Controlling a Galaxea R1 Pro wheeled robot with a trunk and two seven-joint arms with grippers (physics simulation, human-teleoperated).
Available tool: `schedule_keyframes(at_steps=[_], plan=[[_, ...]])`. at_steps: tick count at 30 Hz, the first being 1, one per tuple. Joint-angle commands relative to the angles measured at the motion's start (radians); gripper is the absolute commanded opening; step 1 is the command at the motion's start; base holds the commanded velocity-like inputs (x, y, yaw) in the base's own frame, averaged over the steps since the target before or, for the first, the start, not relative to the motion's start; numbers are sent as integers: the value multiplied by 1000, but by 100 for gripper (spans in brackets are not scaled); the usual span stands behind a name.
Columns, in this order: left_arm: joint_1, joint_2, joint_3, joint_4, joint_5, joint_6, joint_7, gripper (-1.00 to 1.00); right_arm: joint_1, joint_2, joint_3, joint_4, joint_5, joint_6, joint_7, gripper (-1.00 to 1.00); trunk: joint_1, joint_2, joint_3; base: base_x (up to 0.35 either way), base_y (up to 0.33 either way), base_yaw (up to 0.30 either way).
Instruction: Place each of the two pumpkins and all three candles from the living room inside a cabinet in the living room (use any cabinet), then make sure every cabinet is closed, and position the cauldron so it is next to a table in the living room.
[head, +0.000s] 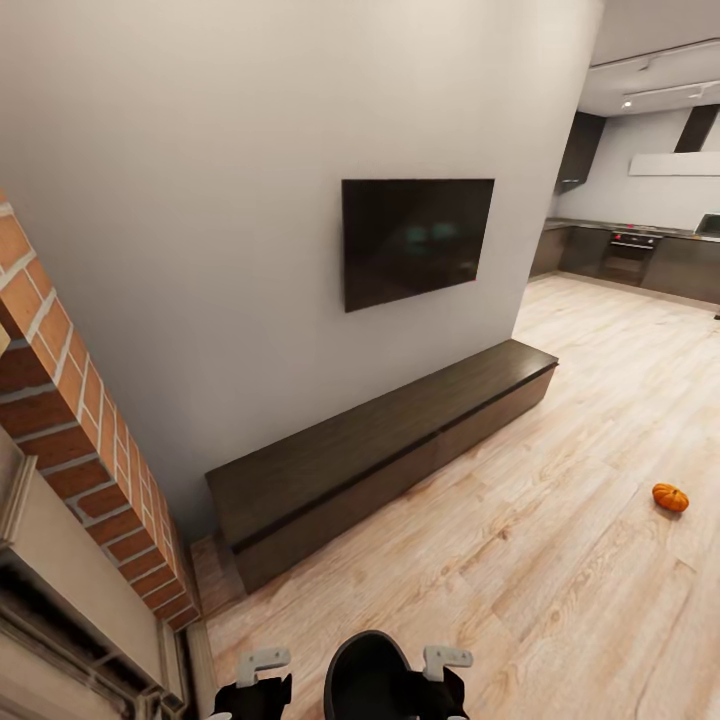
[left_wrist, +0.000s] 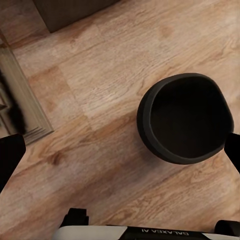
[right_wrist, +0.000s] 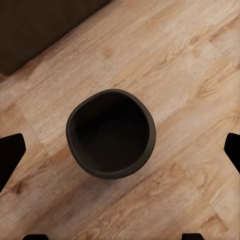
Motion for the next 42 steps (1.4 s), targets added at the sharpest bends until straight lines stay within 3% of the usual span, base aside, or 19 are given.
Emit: schedule_keyframes(at_steps=[1,42], plan=[[0,0,-6,-2,10,4,9,100,-1,-1,5,-3,-6,5,-8,100,4,-9,-5,0,0,0],[0,1,-6,-2,10,4,9,100,-1,-2,7,14,-2,-54,-4,100,162,-296,-134,0,0,0]])
